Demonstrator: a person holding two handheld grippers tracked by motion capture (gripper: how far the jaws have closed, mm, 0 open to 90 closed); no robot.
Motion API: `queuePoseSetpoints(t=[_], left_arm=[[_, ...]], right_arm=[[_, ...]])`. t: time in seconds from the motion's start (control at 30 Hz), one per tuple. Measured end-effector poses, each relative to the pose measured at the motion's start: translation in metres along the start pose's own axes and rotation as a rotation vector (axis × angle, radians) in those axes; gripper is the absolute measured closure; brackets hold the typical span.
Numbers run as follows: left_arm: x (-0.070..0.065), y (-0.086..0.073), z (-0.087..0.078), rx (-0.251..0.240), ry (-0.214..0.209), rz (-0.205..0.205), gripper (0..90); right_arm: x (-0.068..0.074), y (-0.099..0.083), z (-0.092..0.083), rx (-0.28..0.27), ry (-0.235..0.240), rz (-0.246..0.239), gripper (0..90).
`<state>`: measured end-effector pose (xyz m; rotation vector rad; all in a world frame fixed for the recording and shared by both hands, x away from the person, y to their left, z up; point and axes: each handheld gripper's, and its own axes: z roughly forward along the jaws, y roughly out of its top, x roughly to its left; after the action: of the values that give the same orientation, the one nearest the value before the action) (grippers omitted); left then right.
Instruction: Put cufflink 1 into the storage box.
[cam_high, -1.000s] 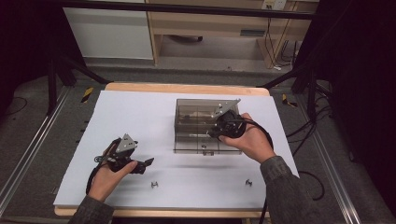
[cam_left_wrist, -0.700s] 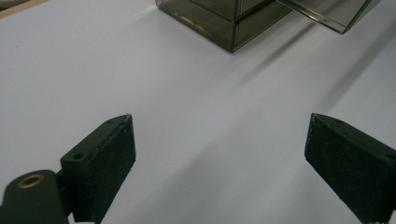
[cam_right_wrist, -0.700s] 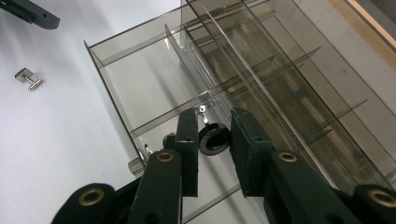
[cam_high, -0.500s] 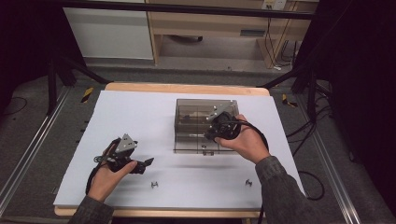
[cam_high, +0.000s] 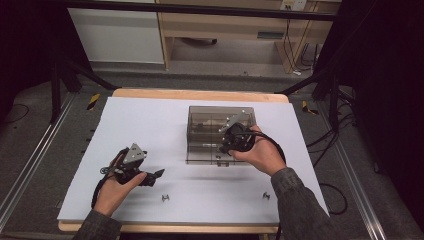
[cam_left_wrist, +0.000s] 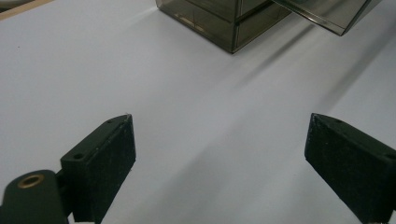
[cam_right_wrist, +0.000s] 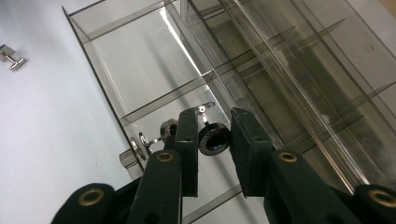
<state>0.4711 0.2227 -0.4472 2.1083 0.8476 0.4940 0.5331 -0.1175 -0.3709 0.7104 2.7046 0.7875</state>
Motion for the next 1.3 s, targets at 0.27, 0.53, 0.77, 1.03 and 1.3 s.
queuePoseSetpoints(t=[0.27, 0.53, 0.77, 1.03, 1.3], left_arm=[[0.0, 0.002, -0.001, -0.004, 0.0, 0.004, 8.6], [-0.004, 0.015, -0.005, -0.016, -0.013, 0.027, 8.6], [-0.005, 0.031, -0.003, -0.04, -0.026, 0.036, 8.6], [-0.009, 0.056, 0.004, -0.058, -0.044, 0.057, 8.7], [-0.017, 0.086, 0.011, -0.062, -0.048, 0.092, 10.7]], right_arm=[[0.001, 0.002, -0.002, -0.017, -0.004, 0.02, 70.6], [0.014, -0.008, -0.024, -0.096, -0.031, 0.048, 83.6], [0.031, -0.034, -0.036, -0.145, -0.053, 0.092, 90.0], [0.045, -0.062, -0.034, -0.194, -0.066, 0.145, 90.0], [0.058, -0.083, -0.025, -0.239, -0.091, 0.179, 90.0]])
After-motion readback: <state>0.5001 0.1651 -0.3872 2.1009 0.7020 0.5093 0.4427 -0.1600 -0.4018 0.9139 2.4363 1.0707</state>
